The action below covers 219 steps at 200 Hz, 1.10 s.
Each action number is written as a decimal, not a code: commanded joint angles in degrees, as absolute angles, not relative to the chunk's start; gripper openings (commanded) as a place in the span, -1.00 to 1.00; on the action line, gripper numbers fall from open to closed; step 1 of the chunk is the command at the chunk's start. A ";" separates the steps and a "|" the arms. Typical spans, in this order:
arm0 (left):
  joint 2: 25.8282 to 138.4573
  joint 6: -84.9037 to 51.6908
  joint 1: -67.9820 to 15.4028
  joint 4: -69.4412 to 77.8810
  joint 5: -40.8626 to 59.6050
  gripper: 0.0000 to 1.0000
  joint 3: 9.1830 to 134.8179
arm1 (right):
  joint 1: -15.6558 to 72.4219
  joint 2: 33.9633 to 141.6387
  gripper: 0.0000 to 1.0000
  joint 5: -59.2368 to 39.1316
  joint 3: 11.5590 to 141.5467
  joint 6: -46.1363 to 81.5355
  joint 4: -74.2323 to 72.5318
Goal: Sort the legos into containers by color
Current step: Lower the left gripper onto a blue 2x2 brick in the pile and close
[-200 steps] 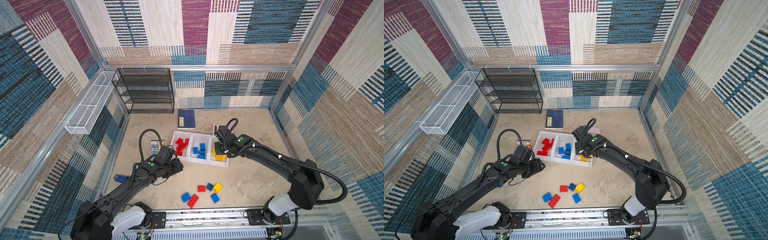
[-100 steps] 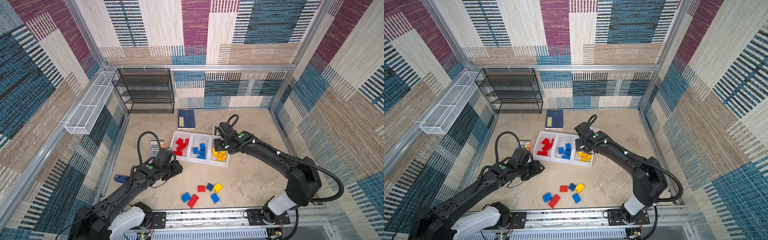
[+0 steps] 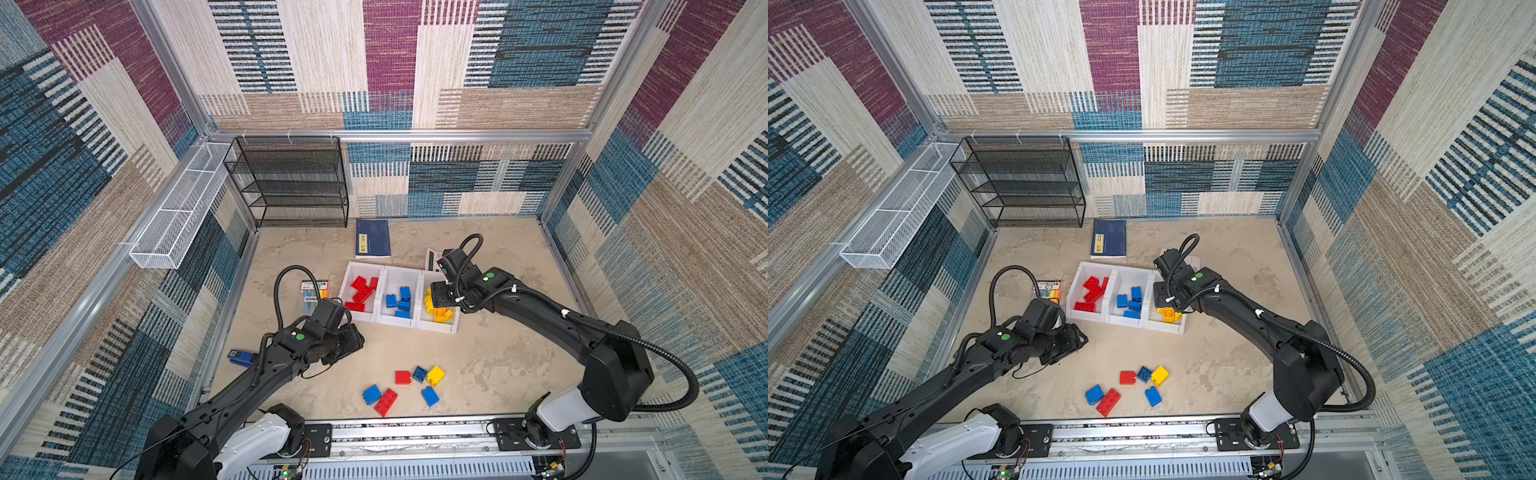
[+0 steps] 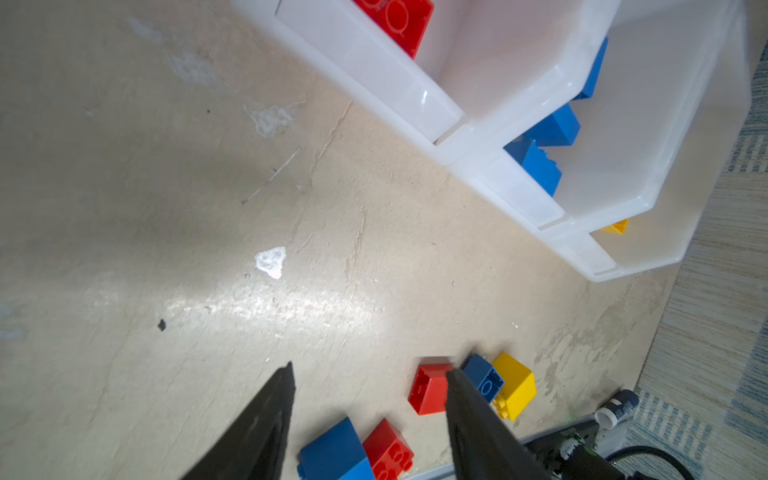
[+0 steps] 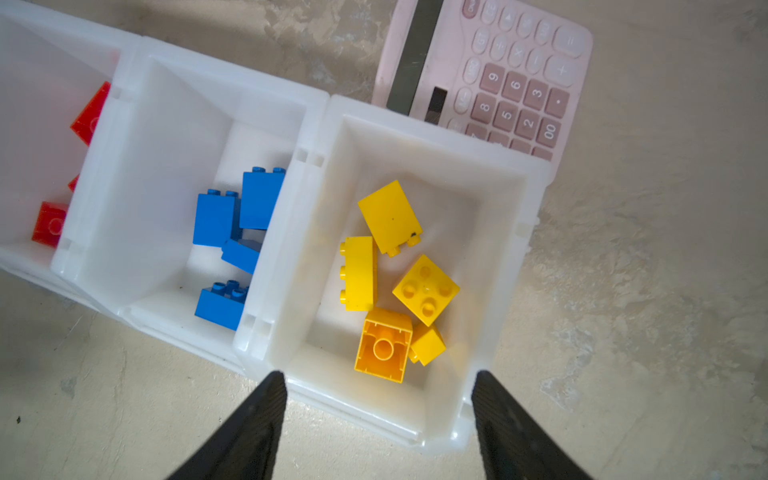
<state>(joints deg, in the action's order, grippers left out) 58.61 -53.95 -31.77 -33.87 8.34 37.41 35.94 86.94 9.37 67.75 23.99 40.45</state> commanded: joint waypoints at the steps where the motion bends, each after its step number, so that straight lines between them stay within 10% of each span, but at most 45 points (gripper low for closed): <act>1: 56.99 -58.23 -33.71 -36.89 9.50 0.24 36.09 | 35.95 86.09 0.47 8.25 66.69 24.91 38.46; 219: 66.19 -85.30 -56.20 -37.10 6.12 0.45 34.46 | 35.95 78.80 0.48 2.02 56.19 19.22 31.40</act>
<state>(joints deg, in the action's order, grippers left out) 63.55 -83.37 -55.68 -36.80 7.81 32.82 35.94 79.75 2.74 57.01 20.05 33.76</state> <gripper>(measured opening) 0.724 0.740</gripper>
